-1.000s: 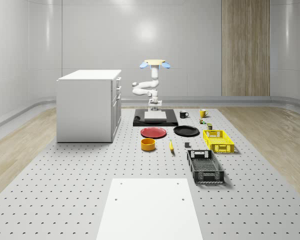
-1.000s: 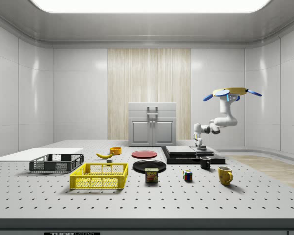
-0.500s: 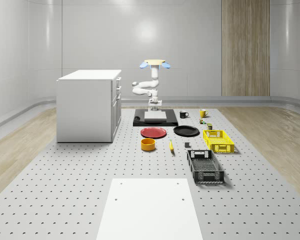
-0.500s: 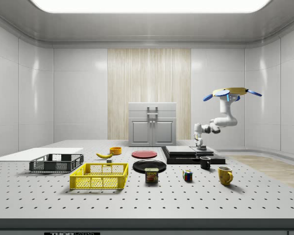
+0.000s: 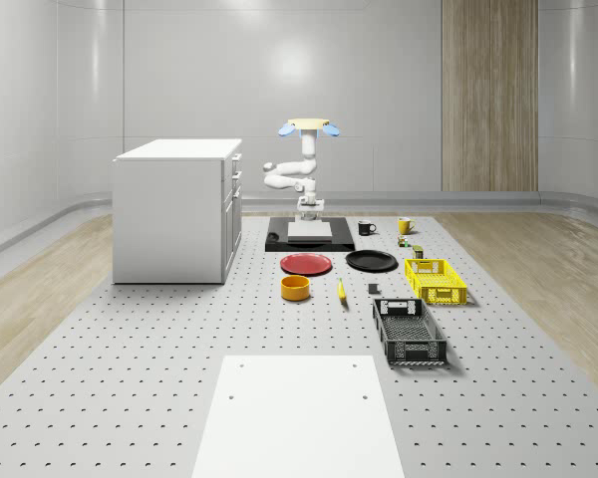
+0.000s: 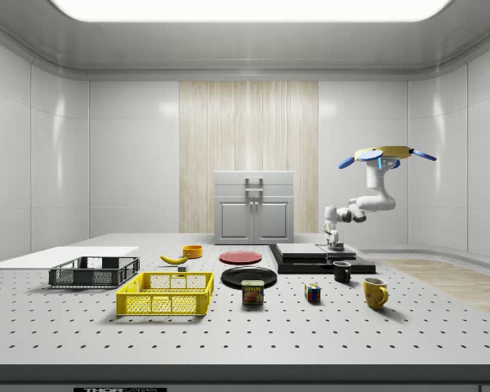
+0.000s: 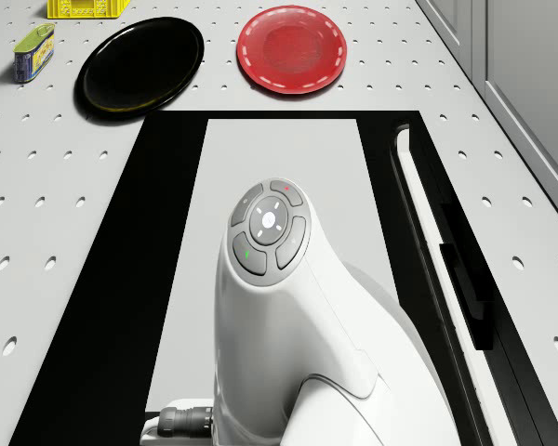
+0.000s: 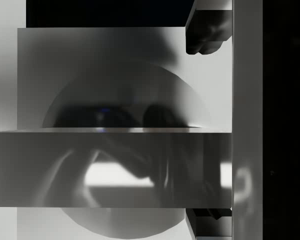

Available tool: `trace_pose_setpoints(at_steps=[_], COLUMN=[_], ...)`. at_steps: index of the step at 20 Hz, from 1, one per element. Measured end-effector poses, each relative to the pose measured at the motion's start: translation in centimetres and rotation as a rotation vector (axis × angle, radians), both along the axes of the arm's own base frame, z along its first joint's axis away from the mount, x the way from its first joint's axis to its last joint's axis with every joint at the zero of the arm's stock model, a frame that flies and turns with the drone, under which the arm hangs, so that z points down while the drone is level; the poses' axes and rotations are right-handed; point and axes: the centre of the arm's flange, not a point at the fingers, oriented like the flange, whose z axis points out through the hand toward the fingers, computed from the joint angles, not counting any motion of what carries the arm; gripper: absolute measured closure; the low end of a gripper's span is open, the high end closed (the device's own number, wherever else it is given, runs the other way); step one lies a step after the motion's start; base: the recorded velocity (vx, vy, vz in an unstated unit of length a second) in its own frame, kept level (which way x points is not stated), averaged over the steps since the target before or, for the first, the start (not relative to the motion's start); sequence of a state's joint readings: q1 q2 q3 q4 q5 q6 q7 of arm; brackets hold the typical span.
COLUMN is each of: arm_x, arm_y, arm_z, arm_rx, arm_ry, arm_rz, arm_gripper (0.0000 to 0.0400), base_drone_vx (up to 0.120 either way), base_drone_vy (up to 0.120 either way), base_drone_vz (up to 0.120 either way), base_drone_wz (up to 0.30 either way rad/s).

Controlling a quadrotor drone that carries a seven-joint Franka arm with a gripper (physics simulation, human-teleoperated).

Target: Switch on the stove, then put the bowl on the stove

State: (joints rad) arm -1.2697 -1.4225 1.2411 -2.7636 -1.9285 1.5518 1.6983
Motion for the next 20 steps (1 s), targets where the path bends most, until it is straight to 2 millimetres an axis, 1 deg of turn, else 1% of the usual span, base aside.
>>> trace_pose_setpoints(at_steps=[12,16,20], arm_x=[0.0,0.0,0.0], arm_y=[-2.4,-3.8,-5.6], arm_z=[0.0,0.0,0.0], arm_rx=[0.0,0.0,0.0], arm_ry=[0.0,0.0,0.0], arm_rz=[0.002,0.001,0.0], arm_gripper=[0.0,0.0,0.0], base_drone_vx=[0.0,0.0,0.0], base_drone_vy=[0.0,0.0,0.0], base_drone_vz=[0.0,0.0,0.0], base_drone_wz=[0.0,0.0,0.0])
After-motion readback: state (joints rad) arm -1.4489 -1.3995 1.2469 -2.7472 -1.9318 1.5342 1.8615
